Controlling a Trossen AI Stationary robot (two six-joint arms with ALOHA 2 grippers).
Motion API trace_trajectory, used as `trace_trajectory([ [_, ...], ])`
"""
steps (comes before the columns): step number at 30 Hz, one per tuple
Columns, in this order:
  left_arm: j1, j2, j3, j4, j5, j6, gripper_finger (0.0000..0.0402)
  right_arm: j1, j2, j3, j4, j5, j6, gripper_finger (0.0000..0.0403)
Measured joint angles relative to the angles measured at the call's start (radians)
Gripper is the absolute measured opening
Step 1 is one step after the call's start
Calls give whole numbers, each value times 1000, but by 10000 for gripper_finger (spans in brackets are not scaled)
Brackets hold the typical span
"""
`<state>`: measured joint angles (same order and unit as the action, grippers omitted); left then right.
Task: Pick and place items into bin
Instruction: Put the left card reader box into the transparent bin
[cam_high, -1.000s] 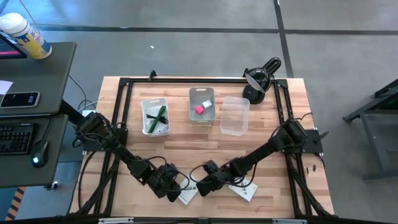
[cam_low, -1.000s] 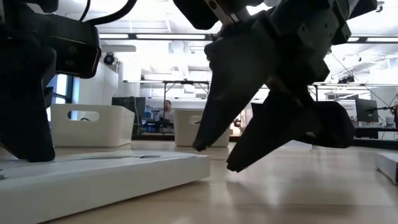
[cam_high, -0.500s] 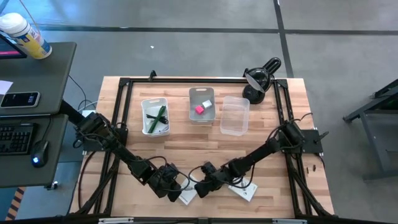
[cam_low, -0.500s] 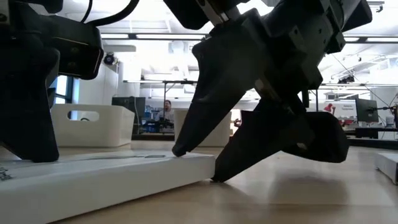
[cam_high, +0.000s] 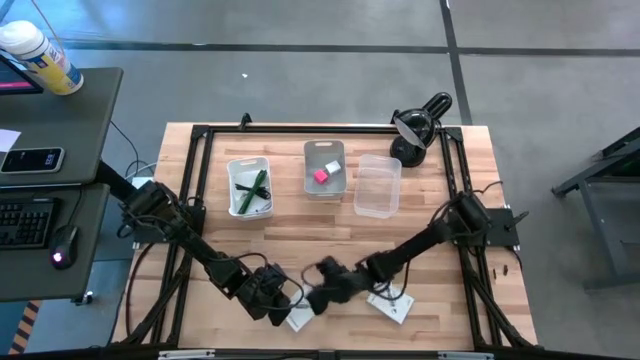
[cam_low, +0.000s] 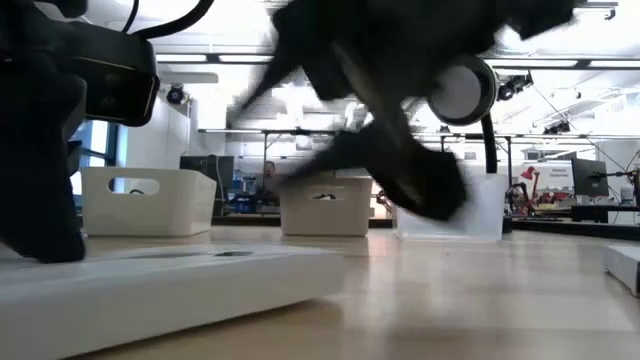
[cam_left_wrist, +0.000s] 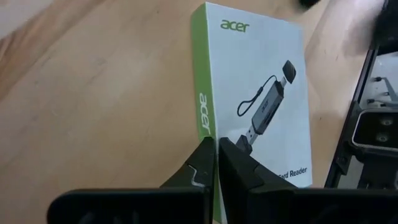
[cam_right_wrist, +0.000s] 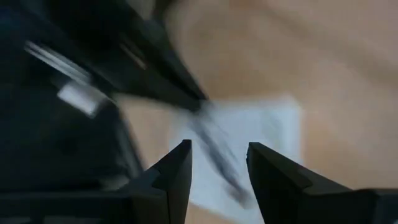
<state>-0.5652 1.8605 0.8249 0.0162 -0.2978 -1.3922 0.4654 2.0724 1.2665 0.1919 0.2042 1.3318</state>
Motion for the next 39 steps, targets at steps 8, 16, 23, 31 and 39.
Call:
trace_trajectory([
  [8, 2, 3, 0, 3, -28, 0, 0, -9, -27, -4, -91, -13, -30, 145],
  [16, 10, -46, -17, 22, -108, 159, 0, 1, -29, -4, -173, -36, -14, 145],
  [23, 10, -87, -12, -185, -46, 72, 0, 0, -28, -4, -192, -45, -35, 145],
  [31, -4, -85, -55, -125, -87, -91, 0, 14, -28, -4, -213, -55, -34, 145],
  [39, -4, -86, -72, -109, -67, -144, 0, 16, -28, -4, -217, -48, -32, 145],
])
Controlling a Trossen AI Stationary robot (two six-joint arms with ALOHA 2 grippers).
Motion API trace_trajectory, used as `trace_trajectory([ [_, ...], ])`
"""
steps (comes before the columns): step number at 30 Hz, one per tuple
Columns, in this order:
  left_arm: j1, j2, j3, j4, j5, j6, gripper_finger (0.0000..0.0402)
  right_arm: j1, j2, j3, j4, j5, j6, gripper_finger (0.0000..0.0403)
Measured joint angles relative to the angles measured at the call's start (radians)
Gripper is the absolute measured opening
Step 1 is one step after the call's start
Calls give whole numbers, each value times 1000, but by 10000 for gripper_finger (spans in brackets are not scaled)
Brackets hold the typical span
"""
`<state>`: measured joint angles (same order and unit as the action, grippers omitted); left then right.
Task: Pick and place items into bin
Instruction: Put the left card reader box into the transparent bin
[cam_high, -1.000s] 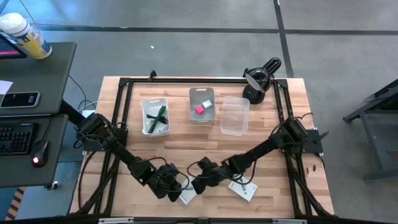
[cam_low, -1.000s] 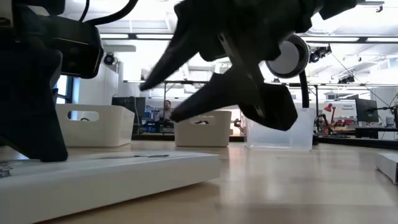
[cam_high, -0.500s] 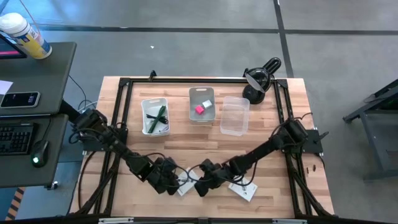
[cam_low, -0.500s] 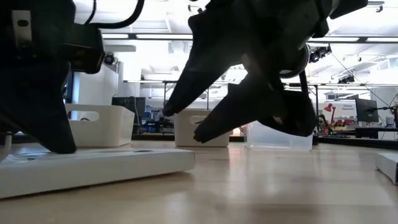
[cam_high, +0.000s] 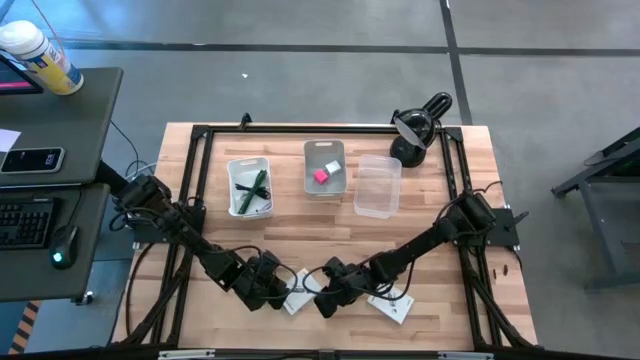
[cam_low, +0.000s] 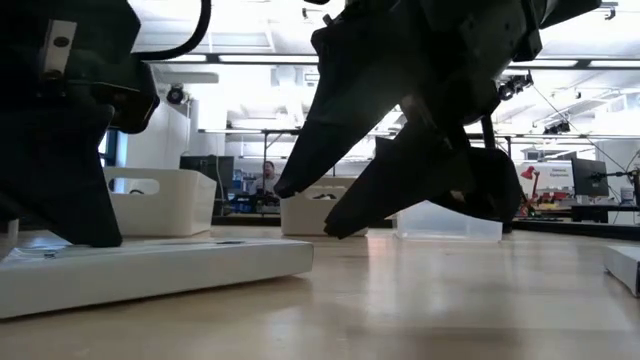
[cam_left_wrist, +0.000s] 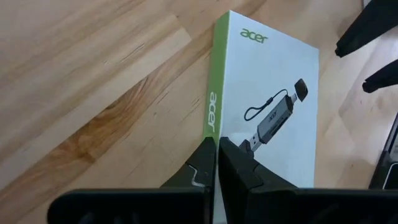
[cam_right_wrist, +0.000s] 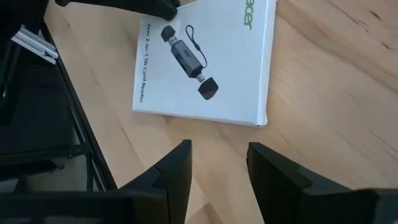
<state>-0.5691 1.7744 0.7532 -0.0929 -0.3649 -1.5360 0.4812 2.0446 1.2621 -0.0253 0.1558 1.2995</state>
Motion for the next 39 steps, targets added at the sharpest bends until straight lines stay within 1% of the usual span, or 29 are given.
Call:
trace_trajectory([
  [6, 0, 0, 0, -3, 12, -6, 0, 0, 0, -1, -1, 16, 9, 145],
  [14, 0, 0, 0, -4, 13, -48, 0, 0, 1, -1, -39, -2, 47, 145],
  [21, 0, 0, 0, -5, 20, -74, 0, 0, 1, -2, -30, -9, 61, 145],
  [31, 8, -1, 0, -5, 13, -89, 0, -19, 2, -1, -14, -7, 45, 145],
  [37, 56, -3, 0, 1, 20, -86, 0, -18, 2, -1, -15, -24, 43, 145],
  [39, 76, 2, -5, 55, -14, -85, 0, -15, 2, -1, -15, -42, 44, 145],
])
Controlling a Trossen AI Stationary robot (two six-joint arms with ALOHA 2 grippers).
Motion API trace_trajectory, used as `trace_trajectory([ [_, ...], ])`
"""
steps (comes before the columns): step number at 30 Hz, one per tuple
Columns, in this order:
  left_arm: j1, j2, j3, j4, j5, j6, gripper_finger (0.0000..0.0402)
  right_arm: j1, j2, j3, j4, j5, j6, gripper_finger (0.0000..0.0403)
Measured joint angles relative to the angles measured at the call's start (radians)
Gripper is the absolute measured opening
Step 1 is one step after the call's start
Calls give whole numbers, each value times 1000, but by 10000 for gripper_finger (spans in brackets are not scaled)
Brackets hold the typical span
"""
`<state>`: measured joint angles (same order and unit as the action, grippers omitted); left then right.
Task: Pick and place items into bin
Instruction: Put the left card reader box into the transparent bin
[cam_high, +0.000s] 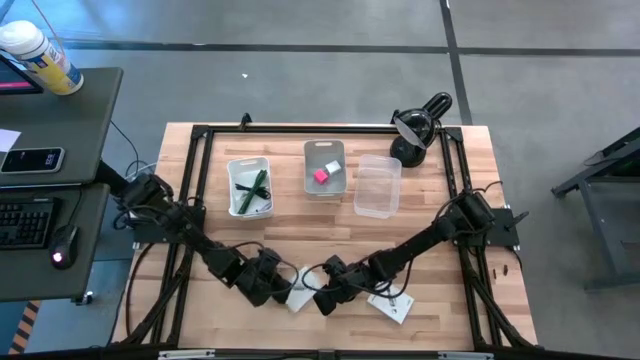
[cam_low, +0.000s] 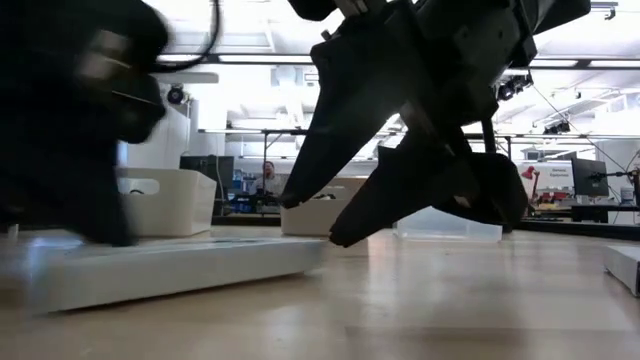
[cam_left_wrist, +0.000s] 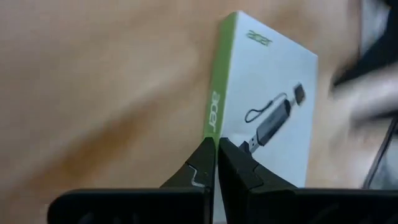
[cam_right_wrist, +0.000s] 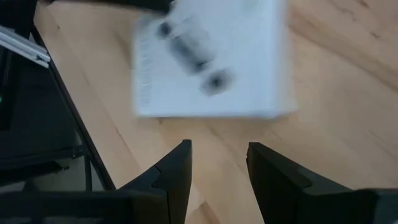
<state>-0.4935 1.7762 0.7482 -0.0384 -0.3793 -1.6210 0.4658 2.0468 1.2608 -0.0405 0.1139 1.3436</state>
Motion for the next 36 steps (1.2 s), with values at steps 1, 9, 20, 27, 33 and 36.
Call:
trace_trajectory([
  [1, 14, 5, -2, 29, -24, 0, 0, 1, 0, 0, -1, -11, 0, 145],
  [9, 100, 18, 27, 155, -81, 139, 1, 13, 0, 0, -26, -19, -9, 145],
  [20, 103, 17, 61, 169, -120, 214, 1, 5, 0, 3, -173, 8, 36, 145],
  [27, 100, 15, 62, 2, 32, 395, 0, -6, -2, 3, -216, 8, 43, 145],
  [33, 101, 11, 64, -1, 58, 465, 0, -26, -3, 3, -231, -4, 39, 145],
  [36, 102, 13, 64, 9, 58, 491, 0, -43, -3, 3, -235, -12, 29, 145],
])
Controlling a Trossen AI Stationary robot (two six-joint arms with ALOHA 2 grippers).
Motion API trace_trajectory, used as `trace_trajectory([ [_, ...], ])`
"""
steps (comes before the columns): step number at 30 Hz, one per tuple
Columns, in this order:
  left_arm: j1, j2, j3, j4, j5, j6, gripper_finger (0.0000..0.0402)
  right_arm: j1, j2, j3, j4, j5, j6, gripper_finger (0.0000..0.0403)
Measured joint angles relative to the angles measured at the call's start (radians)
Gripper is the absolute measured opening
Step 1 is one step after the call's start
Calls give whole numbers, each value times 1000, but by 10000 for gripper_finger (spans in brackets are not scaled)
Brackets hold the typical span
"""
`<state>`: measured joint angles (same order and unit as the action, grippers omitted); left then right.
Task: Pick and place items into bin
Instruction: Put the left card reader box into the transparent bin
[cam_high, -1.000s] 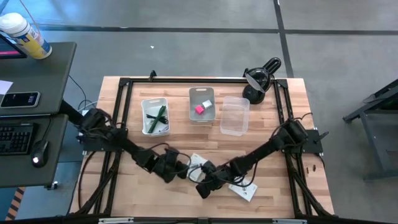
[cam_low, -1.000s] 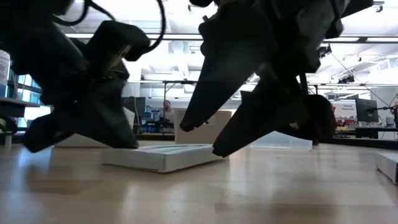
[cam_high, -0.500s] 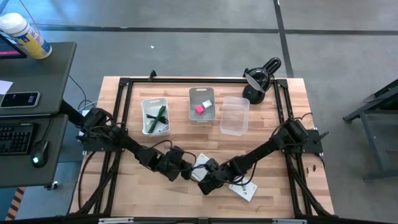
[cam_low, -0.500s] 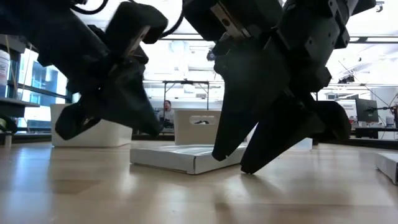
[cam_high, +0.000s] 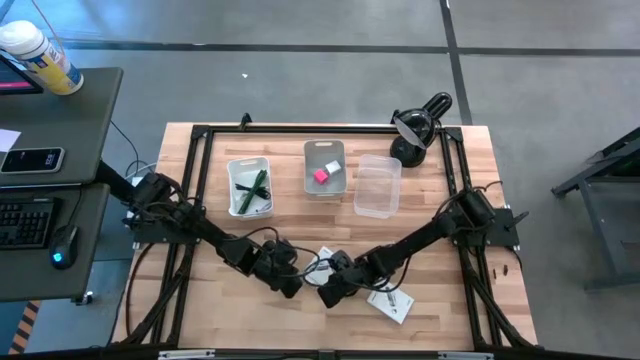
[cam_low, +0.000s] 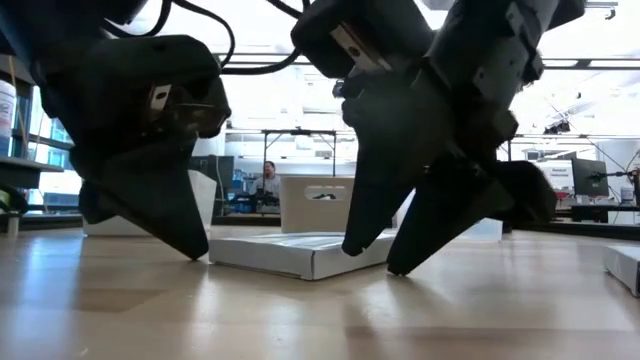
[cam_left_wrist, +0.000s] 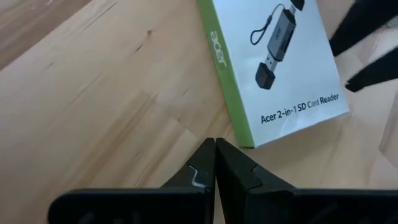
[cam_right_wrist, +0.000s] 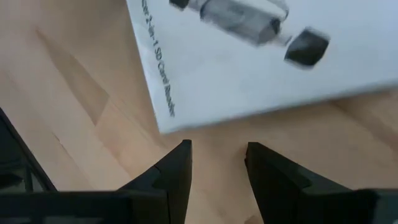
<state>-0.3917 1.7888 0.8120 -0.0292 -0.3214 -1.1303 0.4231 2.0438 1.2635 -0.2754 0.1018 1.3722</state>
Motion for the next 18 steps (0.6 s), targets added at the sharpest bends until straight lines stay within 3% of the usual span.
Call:
trace_trajectory([
  [5, 0, 17, 0, 38, -13, 7, 0, -12, -15, -2, -36, -16, -12, 145],
  [11, 13, 42, 0, 102, -36, 38, 0, -13, -68, -6, -261, 20, -7, 145],
  [18, 42, 65, 10, 215, -27, 79, 0, -47, -64, -4, -252, -7, -51, 145],
])
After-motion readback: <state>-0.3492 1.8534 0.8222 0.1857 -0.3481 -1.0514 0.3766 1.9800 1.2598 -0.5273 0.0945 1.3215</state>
